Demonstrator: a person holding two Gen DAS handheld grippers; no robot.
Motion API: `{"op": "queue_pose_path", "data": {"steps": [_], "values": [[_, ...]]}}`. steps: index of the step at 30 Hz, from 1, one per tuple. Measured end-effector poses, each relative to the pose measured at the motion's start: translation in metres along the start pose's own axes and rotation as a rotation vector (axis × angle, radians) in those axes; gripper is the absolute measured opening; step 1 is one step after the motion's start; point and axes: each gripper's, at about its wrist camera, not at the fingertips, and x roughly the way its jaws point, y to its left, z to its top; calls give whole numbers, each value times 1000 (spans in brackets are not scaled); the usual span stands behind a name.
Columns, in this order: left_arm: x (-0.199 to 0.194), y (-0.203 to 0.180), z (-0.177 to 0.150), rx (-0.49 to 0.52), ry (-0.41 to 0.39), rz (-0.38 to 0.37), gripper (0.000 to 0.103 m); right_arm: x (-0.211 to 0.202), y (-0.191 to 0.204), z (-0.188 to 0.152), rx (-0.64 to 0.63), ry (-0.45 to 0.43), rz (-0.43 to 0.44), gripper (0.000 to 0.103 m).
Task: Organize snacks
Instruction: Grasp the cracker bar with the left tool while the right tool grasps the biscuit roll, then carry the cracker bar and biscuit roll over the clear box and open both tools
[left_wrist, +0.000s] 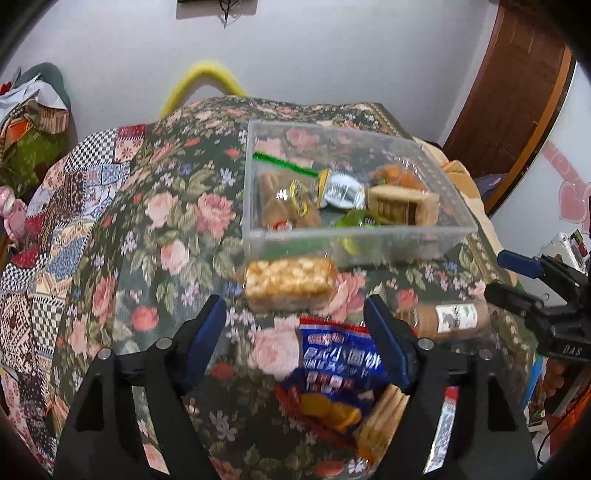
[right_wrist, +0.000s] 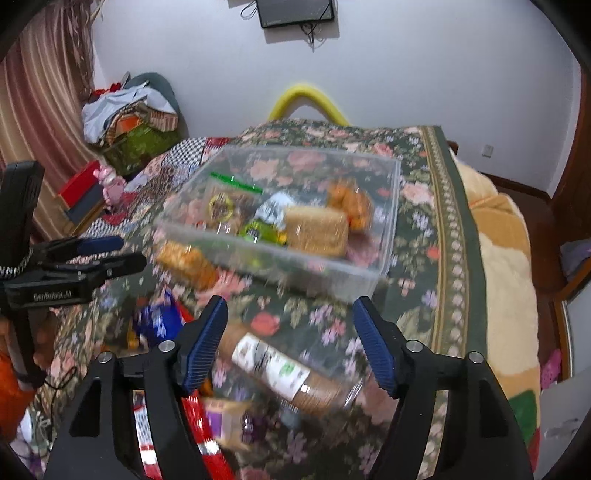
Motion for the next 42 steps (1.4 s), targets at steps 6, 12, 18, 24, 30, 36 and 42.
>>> {"op": "queue_pose_path", "data": {"steps": [6, 12, 18, 24, 30, 36, 42], "values": [[4, 5, -14, -3, 28, 11, 85, 22, 12, -20, -52, 85, 20, 77], [15, 10, -17, -27, 51, 24, 87, 48, 16, -28, -91, 142, 12, 84], [29, 6, -13, -16, 50, 27, 87, 64, 6, -29, -58, 177, 19, 82], [51, 4, -1, -4, 56, 32, 87, 55, -5, -30, -12, 147, 24, 40], [68, 5, 8, -18, 65, 23, 87, 43, -13, -37, 3, 123, -8, 33], [79, -1, 11, 13, 33, 41, 79, 37, -13, -41, 17, 107, -21, 32], [77, -6, 7, 45, 21, 32, 73, 33, -13, -42, 25, 99, -20, 32]]}}
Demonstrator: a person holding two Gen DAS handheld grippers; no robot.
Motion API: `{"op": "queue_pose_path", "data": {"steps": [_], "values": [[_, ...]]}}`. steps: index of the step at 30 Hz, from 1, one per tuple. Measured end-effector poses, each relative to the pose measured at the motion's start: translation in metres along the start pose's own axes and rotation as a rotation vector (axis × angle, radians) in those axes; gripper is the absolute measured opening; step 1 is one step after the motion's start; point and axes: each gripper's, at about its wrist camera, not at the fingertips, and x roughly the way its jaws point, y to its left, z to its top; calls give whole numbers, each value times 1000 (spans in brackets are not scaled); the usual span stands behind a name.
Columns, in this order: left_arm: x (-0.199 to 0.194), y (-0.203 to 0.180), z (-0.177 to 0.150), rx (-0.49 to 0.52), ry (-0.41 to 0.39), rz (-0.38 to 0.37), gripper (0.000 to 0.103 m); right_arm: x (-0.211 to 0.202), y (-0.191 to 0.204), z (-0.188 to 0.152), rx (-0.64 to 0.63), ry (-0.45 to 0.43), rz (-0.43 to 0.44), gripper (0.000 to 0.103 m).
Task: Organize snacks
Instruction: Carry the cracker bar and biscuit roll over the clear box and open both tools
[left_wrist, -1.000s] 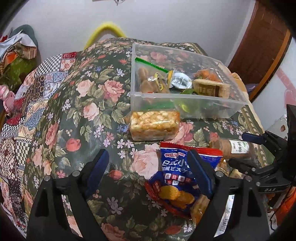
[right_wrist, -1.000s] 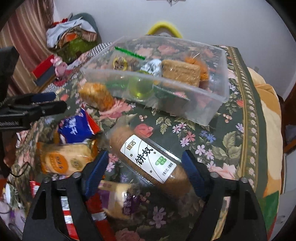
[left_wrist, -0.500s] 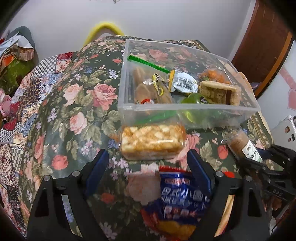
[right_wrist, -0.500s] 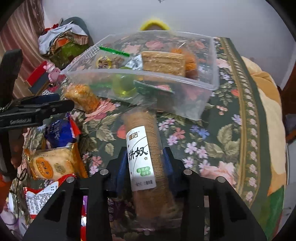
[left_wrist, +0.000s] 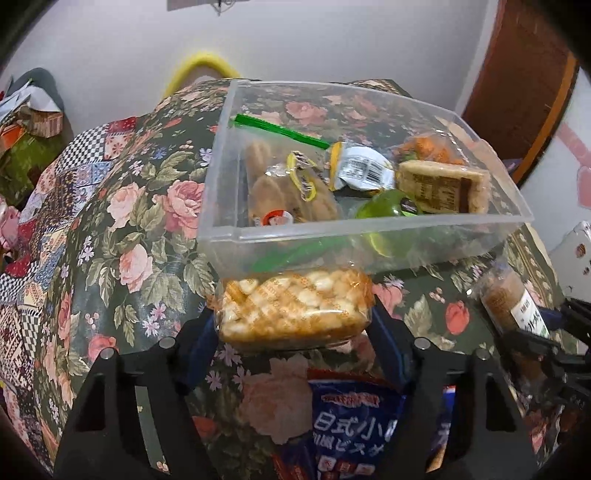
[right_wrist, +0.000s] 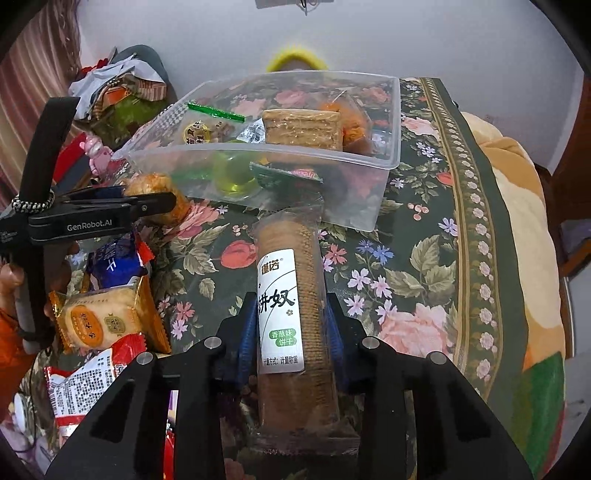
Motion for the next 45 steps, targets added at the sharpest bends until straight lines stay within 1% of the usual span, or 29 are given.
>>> {"op": "queue_pose_path", "data": {"steps": [4, 8, 11, 18, 26, 34, 36, 40, 45], "values": [[-11, -2, -7, 18, -8, 3, 73, -5, 0, -2, 4, -7, 7, 32], [-30, -4, -10, 39, -37, 21, 73, -12, 2, -2, 8, -19, 9, 32], [-43, -6, -9, 41, -59, 17, 73, -20, 4, -1, 8, -36, 10, 32], [-74, -8, -1, 21, -118, -11, 73, -40, 8, 6, 5, -86, -2, 32], [-98, -17, 20, 22, -192, -37, 73, -59, 7, 29, -4, -162, -24, 32], [-100, -26, 45, 10, -229, -56, 73, -68, 6, 64, -13, -244, -42, 32], [-98, -27, 50, 8, -231, -57, 73, -66, 5, 74, -4, -258, -33, 32], [-87, -29, 61, 8, -226, -46, 73, -58, 5, 91, 0, -270, -28, 32], [-69, -21, 74, -32, -207, -48, 73, -41, 9, 110, 18, -268, -11, 32]]}}
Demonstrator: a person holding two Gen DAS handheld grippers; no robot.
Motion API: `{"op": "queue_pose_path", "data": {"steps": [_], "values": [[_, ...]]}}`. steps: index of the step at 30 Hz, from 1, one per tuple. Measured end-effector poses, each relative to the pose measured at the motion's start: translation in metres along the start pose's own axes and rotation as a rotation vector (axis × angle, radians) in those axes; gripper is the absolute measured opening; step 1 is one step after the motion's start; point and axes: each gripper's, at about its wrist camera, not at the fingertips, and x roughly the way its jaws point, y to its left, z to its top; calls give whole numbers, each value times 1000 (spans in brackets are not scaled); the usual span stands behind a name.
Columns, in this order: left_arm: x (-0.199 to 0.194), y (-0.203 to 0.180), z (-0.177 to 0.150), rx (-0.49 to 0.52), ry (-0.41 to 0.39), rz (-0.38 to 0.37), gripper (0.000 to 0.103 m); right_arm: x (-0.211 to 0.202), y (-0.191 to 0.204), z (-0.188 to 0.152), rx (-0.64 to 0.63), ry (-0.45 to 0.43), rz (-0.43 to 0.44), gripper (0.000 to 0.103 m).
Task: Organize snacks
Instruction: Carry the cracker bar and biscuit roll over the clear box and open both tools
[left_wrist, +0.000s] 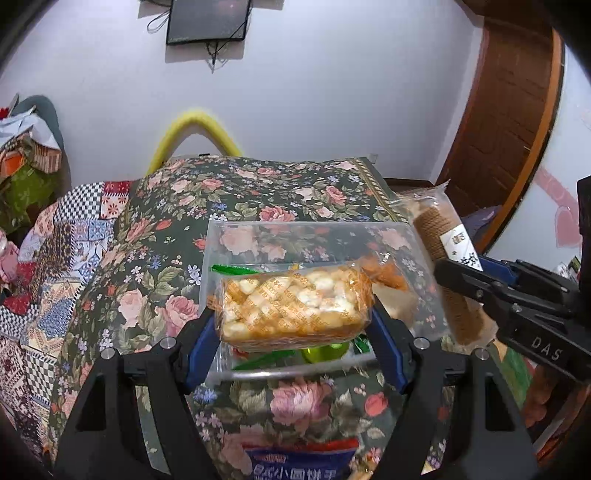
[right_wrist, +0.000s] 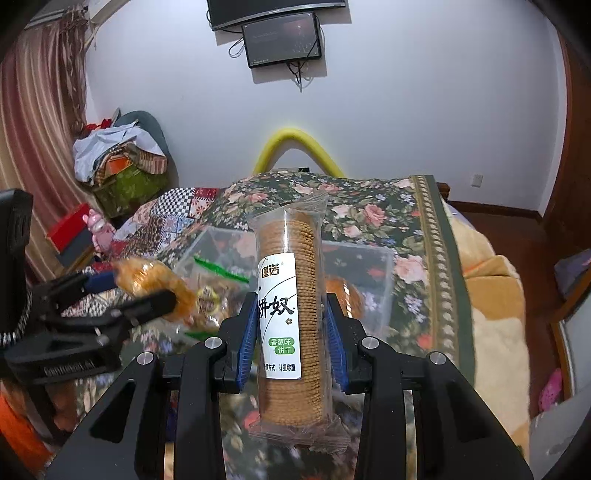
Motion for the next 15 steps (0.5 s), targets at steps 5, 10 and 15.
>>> {"op": "queue_pose_path", "data": {"steps": [5, 10, 15], "values": [[18, 13, 8, -20, 13, 16, 73, 24, 7, 11, 7, 17, 4, 32], [36, 25, 12, -54, 46, -1, 73, 50, 15, 19, -9, 51, -9, 32], [53, 31, 14, -65, 73, -10, 73, 72, 22, 18, -44, 98, -30, 32]]}}
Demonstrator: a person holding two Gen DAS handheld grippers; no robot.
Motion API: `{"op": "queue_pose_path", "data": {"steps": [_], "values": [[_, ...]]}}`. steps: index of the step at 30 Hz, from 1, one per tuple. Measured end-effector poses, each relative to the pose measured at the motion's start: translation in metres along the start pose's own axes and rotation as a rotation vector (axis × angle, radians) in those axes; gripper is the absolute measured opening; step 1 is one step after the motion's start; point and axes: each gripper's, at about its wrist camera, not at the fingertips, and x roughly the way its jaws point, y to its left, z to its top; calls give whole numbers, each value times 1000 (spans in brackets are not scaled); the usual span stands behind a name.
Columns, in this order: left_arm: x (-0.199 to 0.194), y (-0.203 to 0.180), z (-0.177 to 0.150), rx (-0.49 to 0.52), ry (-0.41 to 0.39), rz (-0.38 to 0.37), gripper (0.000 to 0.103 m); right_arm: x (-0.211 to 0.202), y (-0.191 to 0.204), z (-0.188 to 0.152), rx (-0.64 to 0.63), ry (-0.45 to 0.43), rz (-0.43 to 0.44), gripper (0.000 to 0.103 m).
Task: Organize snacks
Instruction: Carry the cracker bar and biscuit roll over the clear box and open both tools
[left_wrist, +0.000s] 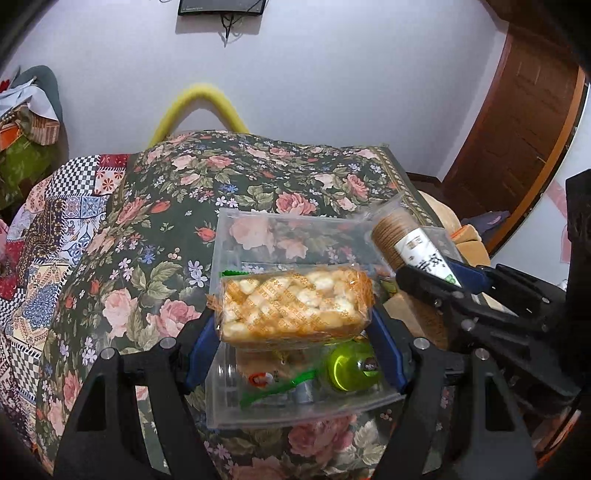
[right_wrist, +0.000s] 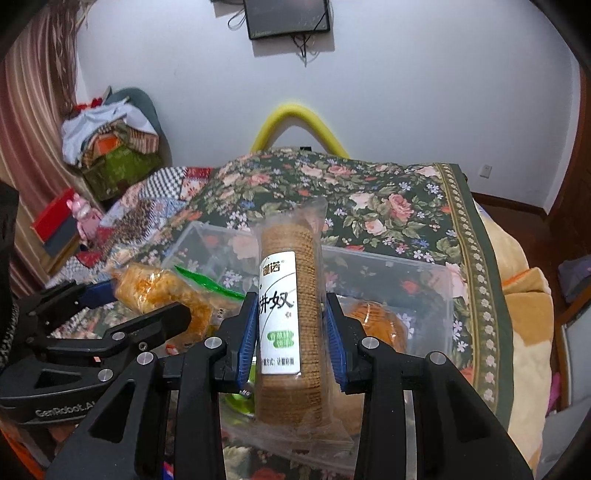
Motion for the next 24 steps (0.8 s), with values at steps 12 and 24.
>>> {"op": "queue_pose_path", "data": {"steps": [12, 24], "values": [[7, -1, -5, 14, 13, 7, 77, 13, -3, -3, 2, 61, 12, 34], [-47, -16, -15, 74, -27, 6, 81, -36, 2, -12, -26, 10, 23, 34]]}}
